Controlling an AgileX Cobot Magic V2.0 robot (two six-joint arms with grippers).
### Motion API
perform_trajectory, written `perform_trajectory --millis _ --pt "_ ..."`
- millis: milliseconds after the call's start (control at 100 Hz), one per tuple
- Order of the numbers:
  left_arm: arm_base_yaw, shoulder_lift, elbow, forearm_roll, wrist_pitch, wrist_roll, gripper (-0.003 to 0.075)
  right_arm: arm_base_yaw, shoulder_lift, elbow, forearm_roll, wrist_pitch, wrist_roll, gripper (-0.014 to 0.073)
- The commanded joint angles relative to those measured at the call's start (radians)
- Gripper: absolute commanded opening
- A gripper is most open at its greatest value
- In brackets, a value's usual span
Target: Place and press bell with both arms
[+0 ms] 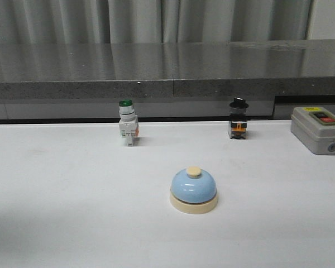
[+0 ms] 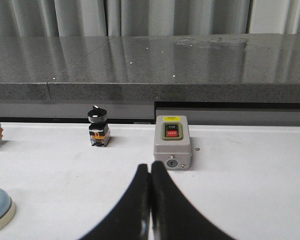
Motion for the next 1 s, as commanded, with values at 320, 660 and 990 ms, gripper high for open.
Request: perform_trajectory --millis 320,660,990 --pt "0.007 -0.5 0.201 -0.029 -0.087 -0.001 0.0669 -0.006 -0.019 -0.013 -0.013 -0.088 0.003 -0.006" --pt "0.007 -0.636 0.213 -0.029 -0.087 -0.001 0.0487 -0.006 -0.019 -0.013 -0.013 -0.088 0.003 -0.006" --pt "0.007 -0.636 0.215 -0.029 -0.09 -0.001 -0.002 -0.006 -0.019 -0.013 -0.013 -0.088 0.003 -0.006"
